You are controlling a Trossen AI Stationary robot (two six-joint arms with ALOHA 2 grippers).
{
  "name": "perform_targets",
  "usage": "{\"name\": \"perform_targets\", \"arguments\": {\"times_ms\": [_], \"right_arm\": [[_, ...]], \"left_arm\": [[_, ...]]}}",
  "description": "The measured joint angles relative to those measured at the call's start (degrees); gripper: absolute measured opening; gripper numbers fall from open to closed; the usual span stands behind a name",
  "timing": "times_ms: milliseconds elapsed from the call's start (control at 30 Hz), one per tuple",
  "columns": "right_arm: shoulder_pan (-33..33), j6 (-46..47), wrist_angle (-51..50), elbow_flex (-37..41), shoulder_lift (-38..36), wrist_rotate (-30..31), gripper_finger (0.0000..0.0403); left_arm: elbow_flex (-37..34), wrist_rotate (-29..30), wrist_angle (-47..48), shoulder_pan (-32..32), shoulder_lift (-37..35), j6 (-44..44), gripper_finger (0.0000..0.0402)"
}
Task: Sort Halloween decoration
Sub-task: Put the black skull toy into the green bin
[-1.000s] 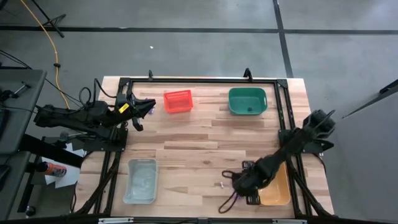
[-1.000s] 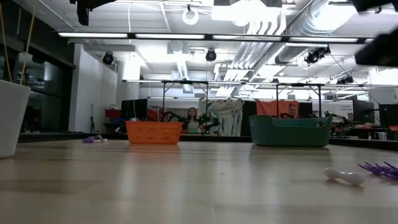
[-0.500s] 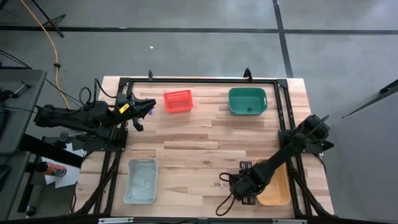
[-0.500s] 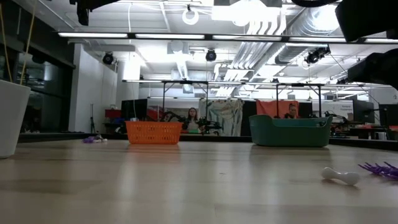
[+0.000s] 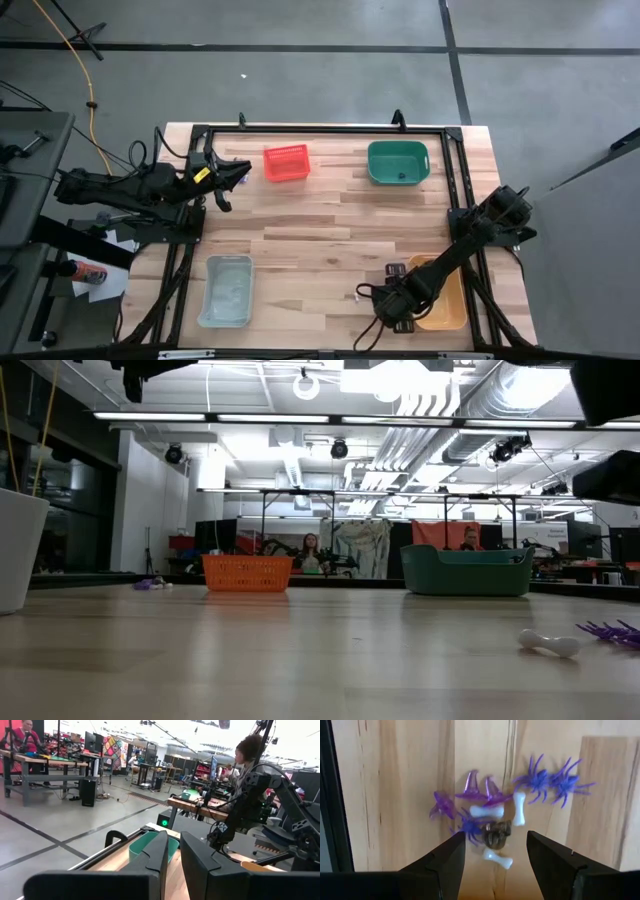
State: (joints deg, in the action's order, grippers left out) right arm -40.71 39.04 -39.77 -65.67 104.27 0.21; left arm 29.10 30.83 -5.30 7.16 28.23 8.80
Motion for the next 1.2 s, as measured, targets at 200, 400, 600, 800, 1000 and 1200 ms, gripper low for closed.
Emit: {"name": "perform_targets", "arguments": {"times_ms": [200,400,600,800,1000,1200], "right_arm": [[0.05,-0.05,1.0,-0.02,1.46,0.28,0.0206],[0.04,-0.03,1.33,-0.2,3.54,-0.9,0.0206],[0.04,-0.03,0.87,-0.22,3.63,-0.46,0.0204],[0.08,-0.32,0.58,-0.2,3.67,-0.2,0.0162],[0.19,-0.45,0.39,-0.2,3.72,0.06,0.0102],[0.19,-0.77,-0.93,-1.32,3.93,0.51,0.0074]], "left_arm": [[0.0,0.0,0.0,0.0,0.0,0.0,0.0042],[0.0,0.0,0.0,0.0,0.0,-0.02,0.0042],[0.0,0.0,0.0,0.0,0.0,-0.02,0.0042],[0.0,0.0,0.0,0.0,0.0,-0.02,0.0042],[0.0,0.0,0.0,0.0,0.0,-0.04,0.0042],[0.0,0.0,0.0,0.0,0.0,-0.04,0.0042]]}}
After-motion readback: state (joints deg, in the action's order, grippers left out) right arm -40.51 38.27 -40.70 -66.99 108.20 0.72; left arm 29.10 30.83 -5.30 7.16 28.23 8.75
